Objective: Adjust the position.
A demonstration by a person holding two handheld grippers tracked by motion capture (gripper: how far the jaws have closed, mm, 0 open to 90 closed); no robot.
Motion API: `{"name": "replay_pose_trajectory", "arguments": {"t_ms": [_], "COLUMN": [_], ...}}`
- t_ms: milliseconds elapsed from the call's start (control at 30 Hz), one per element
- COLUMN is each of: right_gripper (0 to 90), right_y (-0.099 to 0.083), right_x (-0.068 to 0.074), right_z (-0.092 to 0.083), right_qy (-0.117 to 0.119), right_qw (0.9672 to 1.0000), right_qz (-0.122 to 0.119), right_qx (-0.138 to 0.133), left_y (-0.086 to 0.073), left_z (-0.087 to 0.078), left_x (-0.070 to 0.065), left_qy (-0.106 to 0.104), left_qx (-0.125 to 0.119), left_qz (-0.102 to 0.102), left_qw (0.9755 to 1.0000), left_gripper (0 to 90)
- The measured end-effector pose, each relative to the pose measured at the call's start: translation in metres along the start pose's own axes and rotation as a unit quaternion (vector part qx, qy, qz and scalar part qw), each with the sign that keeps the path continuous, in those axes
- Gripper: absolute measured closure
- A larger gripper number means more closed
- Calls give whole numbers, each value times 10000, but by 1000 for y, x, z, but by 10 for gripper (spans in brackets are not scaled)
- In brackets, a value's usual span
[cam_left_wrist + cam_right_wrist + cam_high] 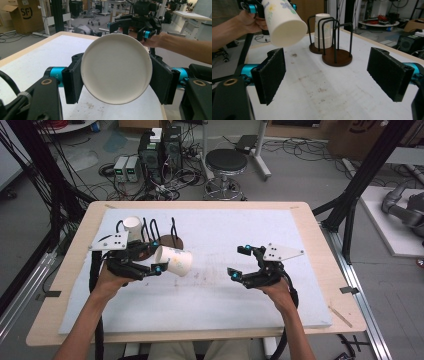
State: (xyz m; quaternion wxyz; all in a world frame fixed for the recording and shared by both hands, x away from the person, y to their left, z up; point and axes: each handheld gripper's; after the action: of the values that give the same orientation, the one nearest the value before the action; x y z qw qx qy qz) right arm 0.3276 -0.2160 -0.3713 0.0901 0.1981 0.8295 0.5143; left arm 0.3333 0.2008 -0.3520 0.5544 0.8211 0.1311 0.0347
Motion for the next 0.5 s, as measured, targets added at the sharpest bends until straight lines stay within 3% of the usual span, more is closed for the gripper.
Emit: {"name": "replay_pose_trajectory", "arguments": {"t_ms": [500], "right_gripper": [157], "right_y": [35], "right_x": [5], "right_z": [11], "right_qy": [477], "right_qw": [9981], "right_qz": [-389], "right_qx": [2], "left_y": [1], "left_z": [15], "left_x": [-6], "left_qy": [-137], "left_qx": [-96], "left_qz": [21], "left_qw": [9999], "left_gripper": [345]}}
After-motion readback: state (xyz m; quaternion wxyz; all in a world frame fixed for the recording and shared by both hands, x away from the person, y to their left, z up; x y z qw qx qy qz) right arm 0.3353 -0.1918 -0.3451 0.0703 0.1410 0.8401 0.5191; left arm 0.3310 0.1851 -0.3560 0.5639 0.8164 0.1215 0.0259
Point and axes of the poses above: each handheld gripper's, and its own axes: z roughly forward along the jaws, y roughly out of its top, x roughly to its left, and after that the axes turned 13 degrees about x, right-handed
